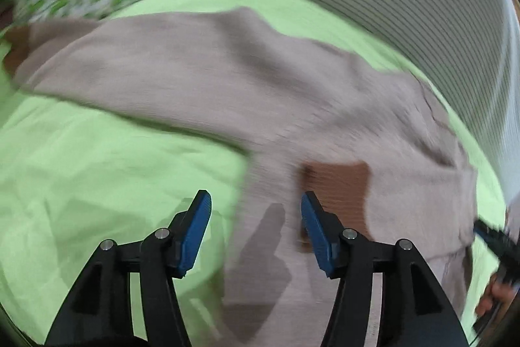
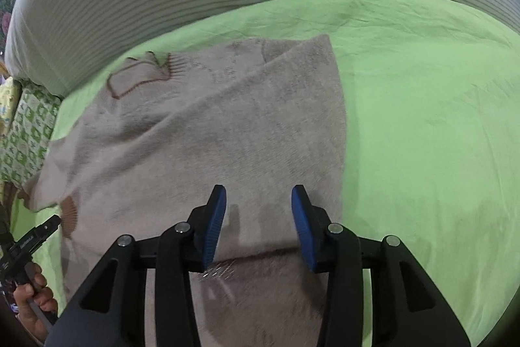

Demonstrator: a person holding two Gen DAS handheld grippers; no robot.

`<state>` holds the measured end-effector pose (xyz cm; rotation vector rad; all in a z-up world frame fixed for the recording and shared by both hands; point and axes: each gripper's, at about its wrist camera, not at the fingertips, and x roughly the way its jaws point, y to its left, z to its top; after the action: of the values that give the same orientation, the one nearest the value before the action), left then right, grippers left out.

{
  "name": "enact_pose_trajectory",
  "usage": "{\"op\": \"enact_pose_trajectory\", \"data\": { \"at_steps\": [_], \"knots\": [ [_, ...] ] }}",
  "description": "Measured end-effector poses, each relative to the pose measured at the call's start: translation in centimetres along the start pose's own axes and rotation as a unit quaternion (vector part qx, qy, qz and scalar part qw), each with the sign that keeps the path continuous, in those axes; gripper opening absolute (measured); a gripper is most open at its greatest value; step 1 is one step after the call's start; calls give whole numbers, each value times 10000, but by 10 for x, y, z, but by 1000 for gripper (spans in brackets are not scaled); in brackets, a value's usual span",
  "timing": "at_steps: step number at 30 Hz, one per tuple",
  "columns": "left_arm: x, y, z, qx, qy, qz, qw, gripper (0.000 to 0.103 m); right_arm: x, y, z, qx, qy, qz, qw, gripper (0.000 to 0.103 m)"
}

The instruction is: Fold small clothes

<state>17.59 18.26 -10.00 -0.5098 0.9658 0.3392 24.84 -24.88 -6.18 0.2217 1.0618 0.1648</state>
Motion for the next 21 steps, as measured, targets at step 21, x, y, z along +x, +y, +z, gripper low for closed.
{"op": "enact_pose_trajectory", "data": {
  "at_steps": [21],
  "knots": [
    [15,222,94,-3470,-381,-165,9370,63,-44,56,-28,-124,-152,431,9989,46]
  ]
}}
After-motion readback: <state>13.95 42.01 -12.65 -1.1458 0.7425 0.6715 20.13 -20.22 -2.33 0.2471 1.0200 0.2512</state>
